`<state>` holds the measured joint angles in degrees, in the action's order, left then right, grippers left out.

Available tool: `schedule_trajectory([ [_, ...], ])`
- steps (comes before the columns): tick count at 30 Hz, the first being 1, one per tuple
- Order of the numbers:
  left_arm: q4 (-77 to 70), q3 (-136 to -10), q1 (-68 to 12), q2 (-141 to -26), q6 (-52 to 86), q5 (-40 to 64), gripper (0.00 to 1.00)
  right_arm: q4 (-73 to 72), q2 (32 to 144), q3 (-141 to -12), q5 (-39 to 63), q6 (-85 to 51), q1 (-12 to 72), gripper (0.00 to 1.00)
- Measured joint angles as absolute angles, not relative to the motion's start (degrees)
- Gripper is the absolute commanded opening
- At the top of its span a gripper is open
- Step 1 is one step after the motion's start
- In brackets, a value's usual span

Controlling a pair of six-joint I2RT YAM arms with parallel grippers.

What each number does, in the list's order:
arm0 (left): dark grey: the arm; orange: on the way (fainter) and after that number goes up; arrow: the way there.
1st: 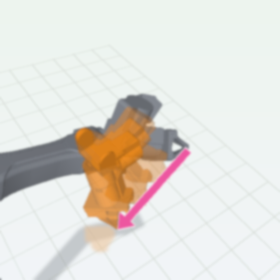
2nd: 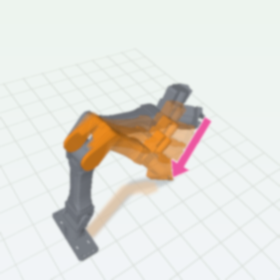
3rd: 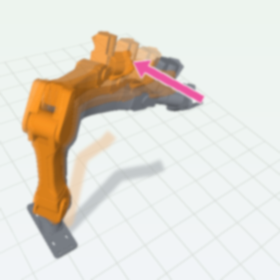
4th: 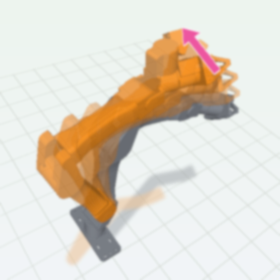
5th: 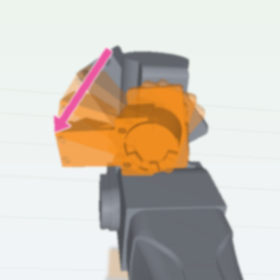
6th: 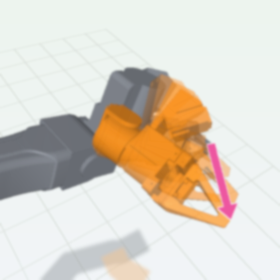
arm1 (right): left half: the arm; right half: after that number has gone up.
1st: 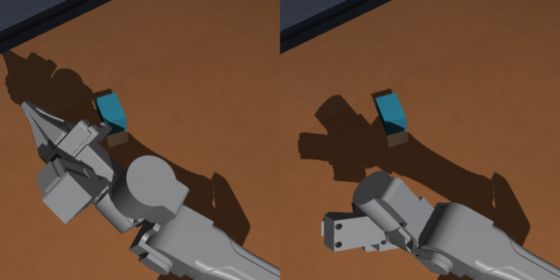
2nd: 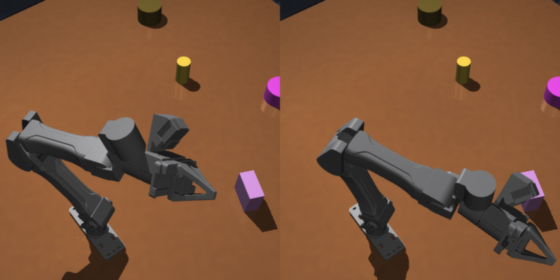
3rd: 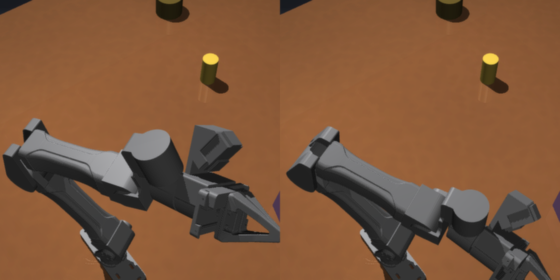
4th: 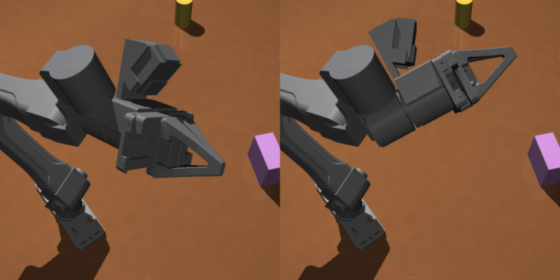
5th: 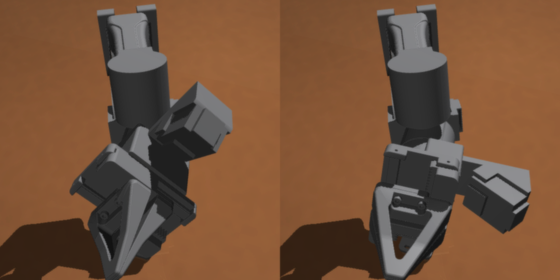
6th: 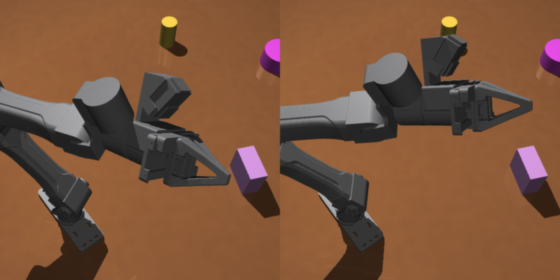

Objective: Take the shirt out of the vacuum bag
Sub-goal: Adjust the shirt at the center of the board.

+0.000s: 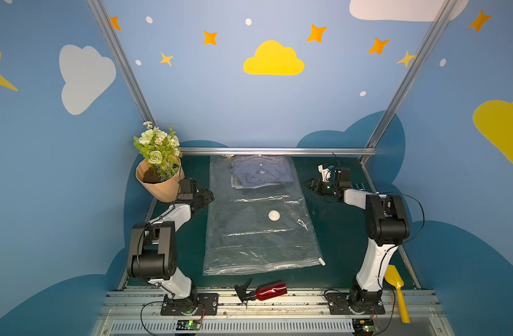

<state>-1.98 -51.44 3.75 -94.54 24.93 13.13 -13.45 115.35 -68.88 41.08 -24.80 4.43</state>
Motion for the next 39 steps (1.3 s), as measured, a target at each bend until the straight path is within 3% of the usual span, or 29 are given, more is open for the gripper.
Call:
schedule_trajectory([
  [6,-0.3,-54.0,4.0,-98.3,25.5,16.4,0.62,-13.5,118.3,-69.8,41.5,-25.9,5.9,0.47],
  [14,3.4,-62.3,4.5,-105.4,26.4,18.7,0.42,-14.8,122.8,-71.6,41.6,-29.3,7.9,0.4],
  [17,4.8,-65.8,4.6,-109.2,27.1,19.7,0.27,-14.7,124.4,-73.3,41.4,-29.9,8.0,0.31],
  [22,5.3,-66.6,4.9,-112.4,28.6,21.4,0.16,-13.7,125.3,-75.7,40.8,-30.6,8.1,0.13],
  [25,5.4,-66.6,4.9,-112.6,29.7,22.2,0.04,-12.6,125.8,-78.0,40.8,-31.0,8.1,0.0],
  [39,4.1,-61.7,2.4,-107.9,32.9,21.1,0.04,-4.9,133.7,-92.2,40.1,-32.0,8.1,0.0],
])
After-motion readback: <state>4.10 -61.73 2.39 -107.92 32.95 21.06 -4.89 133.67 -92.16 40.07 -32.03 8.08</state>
